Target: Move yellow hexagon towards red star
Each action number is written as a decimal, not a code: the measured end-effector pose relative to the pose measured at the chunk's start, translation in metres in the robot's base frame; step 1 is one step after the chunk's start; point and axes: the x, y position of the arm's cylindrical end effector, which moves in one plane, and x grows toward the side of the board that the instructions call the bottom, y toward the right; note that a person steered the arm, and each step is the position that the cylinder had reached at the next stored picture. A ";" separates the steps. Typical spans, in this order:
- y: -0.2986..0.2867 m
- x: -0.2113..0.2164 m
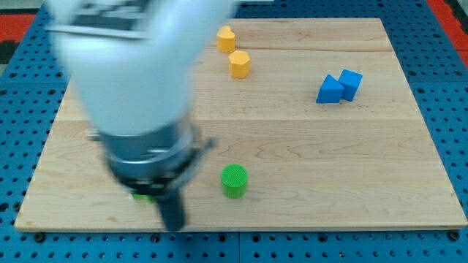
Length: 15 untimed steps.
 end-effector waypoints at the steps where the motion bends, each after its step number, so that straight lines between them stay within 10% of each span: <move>1: -0.056 -0.021; 3: 0.085 -0.052; 7: 0.054 -0.040; 11: 0.181 -0.270; 15: 0.106 -0.320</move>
